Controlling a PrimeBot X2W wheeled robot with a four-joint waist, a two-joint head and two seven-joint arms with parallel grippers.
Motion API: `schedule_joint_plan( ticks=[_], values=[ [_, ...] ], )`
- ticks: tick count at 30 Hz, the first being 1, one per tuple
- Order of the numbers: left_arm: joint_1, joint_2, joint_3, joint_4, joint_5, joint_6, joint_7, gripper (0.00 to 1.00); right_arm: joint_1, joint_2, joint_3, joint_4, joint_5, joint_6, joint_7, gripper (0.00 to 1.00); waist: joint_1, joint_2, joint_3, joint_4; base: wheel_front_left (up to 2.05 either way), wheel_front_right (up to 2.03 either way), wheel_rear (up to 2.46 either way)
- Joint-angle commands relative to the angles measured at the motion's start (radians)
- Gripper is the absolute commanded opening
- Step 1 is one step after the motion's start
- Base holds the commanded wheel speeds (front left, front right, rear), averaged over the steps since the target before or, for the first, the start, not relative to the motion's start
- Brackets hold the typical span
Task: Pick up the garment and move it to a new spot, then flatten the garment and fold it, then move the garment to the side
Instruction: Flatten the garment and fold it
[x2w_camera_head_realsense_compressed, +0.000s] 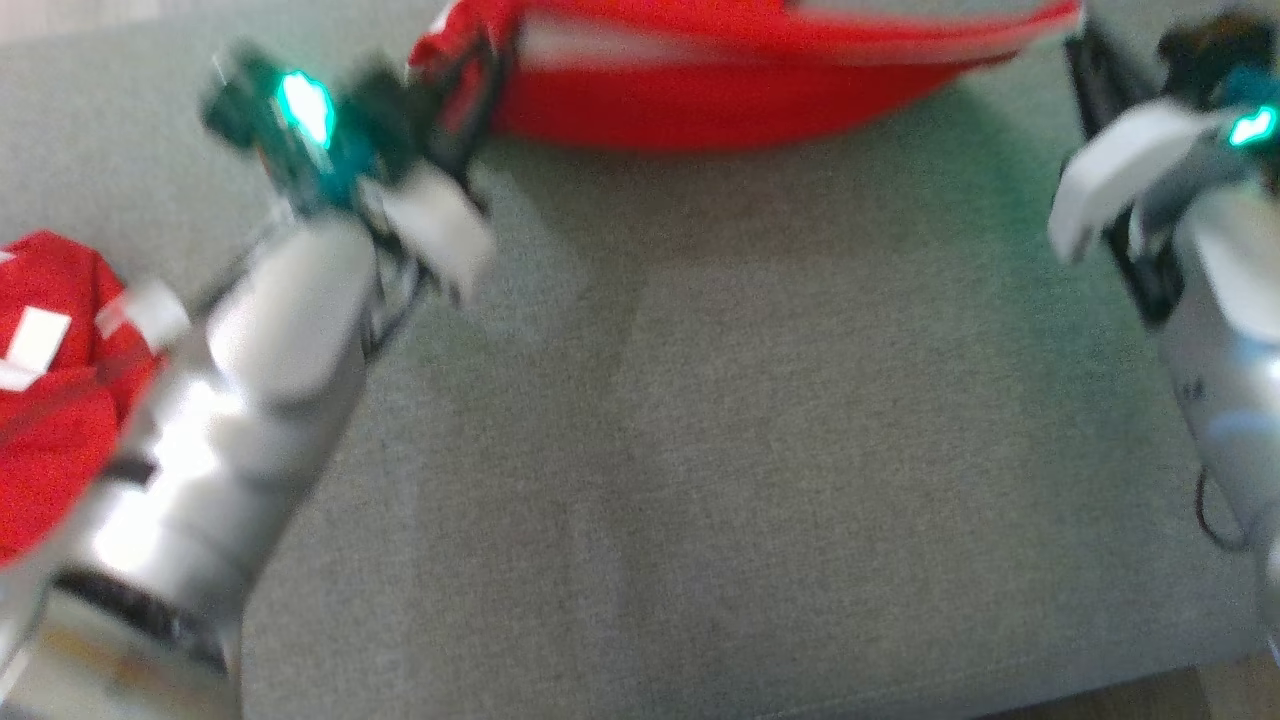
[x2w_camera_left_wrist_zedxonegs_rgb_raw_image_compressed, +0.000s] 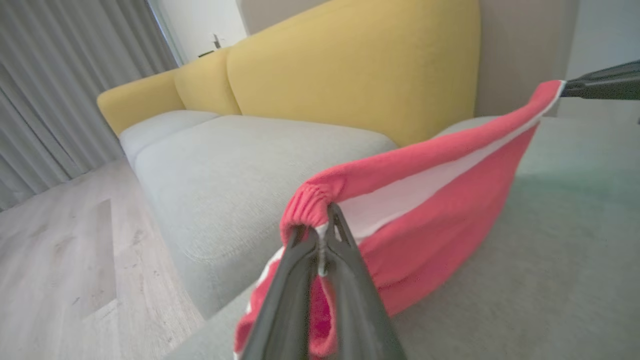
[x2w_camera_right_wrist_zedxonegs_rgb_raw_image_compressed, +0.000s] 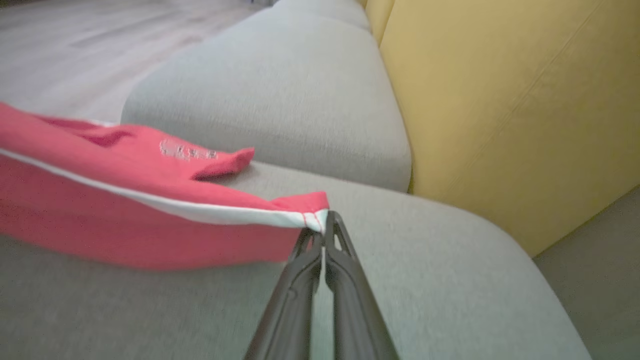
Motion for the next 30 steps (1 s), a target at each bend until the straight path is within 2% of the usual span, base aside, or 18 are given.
schedule_joint_plan(
  ticks=[1,5,9,15,19,24,30],
  values=[
    [0.018,0.049,-0.004,-0.049,-0.014,0.002,-0.008,0.00,0.032,-0.033,0.060,-0.035,0.044,-0.001,0.023,0.00,0.0001,0.0000,-0.047,-0.001,0.00,0.00,0.00],
    [0.124,0.079,-0.049,-0.104,-0.021,0.002,-0.008,0.00,0.110,-0.095,0.183,-0.078,0.132,-0.001,0.090,0.00,0.0001,0.0000,-0.091,-0.002,0.00,0.00,0.00],
    [0.238,0.101,-0.078,-0.163,-0.029,0.002,-0.008,0.00,0.196,-0.205,0.326,-0.177,0.261,-0.001,0.190,0.00,0.0001,0.0000,-0.135,0.000,0.00,0.00,0.00],
    [0.344,0.113,-0.121,-0.222,-0.018,0.016,-0.008,0.00,0.284,-0.364,0.471,-0.348,0.448,-0.001,0.340,0.00,0.0001,0.0000,-0.187,-0.007,0.00,0.00,0.00],
    [0.412,0.117,-0.136,-0.256,-0.026,0.036,-0.004,0.00,0.325,-0.443,0.518,-0.434,0.511,-0.001,0.385,0.00,0.0001,0.0000,-0.231,-0.018,0.00,0.00,0.00],
    [0.516,0.135,-0.150,-0.341,-0.047,0.069,0.013,0.00,0.379,-0.511,0.550,-0.523,0.555,-0.001,0.425,0.00,0.0001,0.0000,-0.290,-0.040,0.00,0.00,0.00],
    [0.638,0.192,-0.168,-0.503,-0.071,0.113,0.070,0.00,0.436,-0.604,0.555,-0.648,0.581,-0.001,0.477,0.00,0.0001,0.0000,-0.328,-0.059,0.00,0.00,0.00]
  ],
)
